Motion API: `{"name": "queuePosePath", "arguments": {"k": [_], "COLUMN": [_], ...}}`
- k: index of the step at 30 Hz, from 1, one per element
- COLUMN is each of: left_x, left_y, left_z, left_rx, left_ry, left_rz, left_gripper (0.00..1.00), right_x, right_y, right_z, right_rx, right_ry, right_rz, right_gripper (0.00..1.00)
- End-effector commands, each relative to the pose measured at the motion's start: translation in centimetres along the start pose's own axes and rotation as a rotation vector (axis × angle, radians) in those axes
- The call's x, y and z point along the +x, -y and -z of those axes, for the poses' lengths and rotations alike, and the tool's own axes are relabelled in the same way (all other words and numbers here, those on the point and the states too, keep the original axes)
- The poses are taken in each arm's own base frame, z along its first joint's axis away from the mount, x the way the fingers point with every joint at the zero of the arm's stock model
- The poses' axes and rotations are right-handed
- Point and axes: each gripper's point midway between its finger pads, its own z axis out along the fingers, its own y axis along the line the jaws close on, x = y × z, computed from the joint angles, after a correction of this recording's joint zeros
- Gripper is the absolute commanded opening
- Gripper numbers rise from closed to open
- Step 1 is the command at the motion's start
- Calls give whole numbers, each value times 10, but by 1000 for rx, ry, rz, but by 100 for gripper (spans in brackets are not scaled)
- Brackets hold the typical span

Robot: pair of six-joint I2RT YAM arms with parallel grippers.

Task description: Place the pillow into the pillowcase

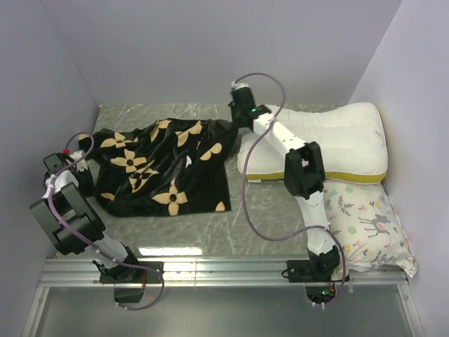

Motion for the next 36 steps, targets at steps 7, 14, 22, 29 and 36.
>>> {"name": "queuePosePath", "arguments": {"k": [7, 14, 22, 29, 36], "left_x": [-71, -102, -119, -134, -189], "left_y": [70, 109, 153, 118, 76], "left_z": [72, 33, -32, -93, -114], "left_rx": [218, 233, 305, 66, -67], "left_ry": [231, 226, 137, 64, 113], "left_rz": [-257, -302, -265, -88, 56], "left_gripper": [76, 80, 70, 37, 28], "right_x": [-9, 52, 193, 258, 300], "right_y": [-39, -111, -157, -114, -90], "right_z": [57, 127, 150, 127, 181], "right_rx": [-337, -658, -737, -513, -611], "right_ry": [-79, -209, -454, -659, -764], "right_rz": [-38, 90, 264, 304, 339], "right_gripper": [77, 62, 51, 42, 43]}}
